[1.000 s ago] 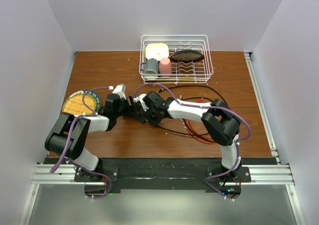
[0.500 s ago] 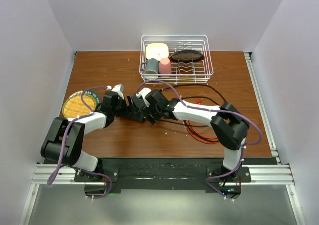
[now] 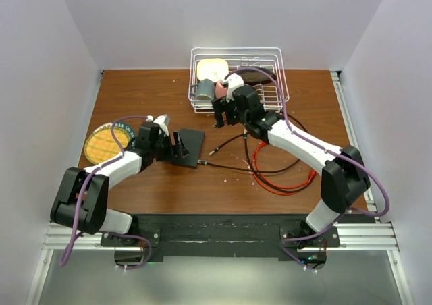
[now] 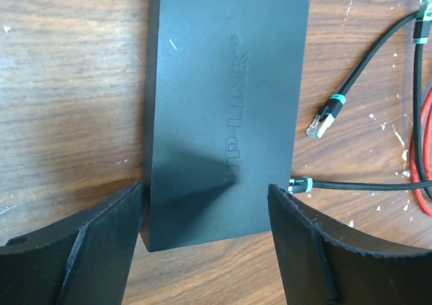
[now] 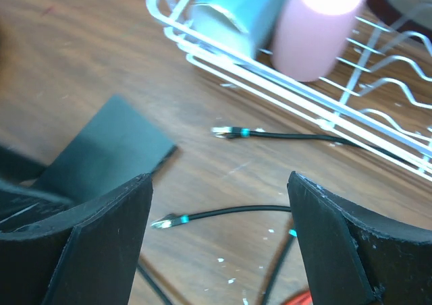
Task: Insert the plug into the switch port
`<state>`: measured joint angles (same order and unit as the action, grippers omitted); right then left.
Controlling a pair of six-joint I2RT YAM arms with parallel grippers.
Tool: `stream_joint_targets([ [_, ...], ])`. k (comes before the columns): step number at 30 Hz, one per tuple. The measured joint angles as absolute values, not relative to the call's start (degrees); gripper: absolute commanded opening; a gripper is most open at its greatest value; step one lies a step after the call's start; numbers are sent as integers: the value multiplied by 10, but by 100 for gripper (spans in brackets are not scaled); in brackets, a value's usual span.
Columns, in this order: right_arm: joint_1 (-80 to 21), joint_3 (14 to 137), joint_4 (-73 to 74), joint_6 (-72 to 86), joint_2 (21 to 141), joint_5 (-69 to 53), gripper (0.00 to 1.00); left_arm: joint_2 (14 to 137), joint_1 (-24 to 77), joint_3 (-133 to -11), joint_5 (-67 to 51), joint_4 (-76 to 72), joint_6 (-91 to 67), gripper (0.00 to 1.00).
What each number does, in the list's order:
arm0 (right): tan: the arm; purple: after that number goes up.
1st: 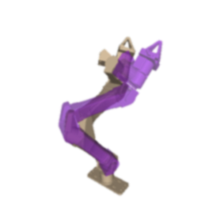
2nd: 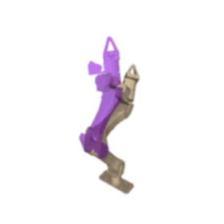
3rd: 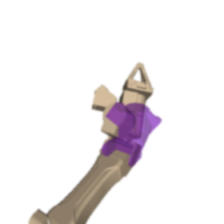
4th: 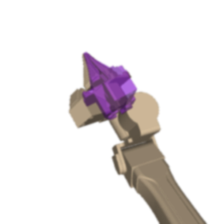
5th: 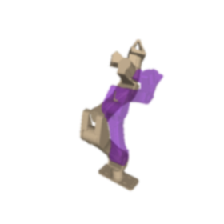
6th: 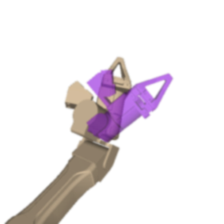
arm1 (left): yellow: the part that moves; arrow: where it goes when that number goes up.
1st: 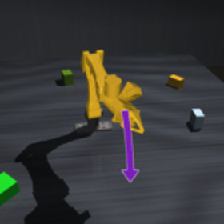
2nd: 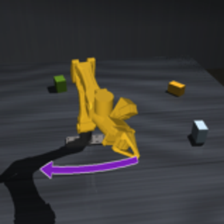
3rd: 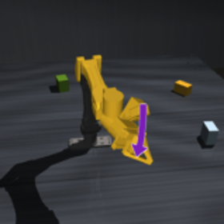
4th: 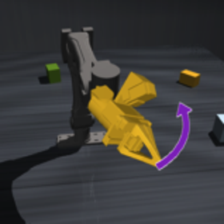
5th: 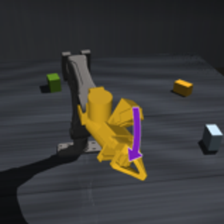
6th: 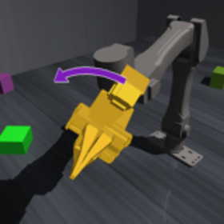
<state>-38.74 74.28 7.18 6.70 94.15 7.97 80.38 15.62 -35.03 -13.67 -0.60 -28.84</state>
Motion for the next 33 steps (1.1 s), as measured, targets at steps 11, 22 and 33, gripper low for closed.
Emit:
stream_joint_targets([
  [11,-321,735,86,100,945,73,75,804,156,-355,-148,2,-286,78],
  [22,-277,715,99,124,1031,41,68,817,156,-355,-167,-4,-283,78],
  [33,-263,707,103,145,1086,14,55,819,156,-355,-175,-4,-283,78],
])
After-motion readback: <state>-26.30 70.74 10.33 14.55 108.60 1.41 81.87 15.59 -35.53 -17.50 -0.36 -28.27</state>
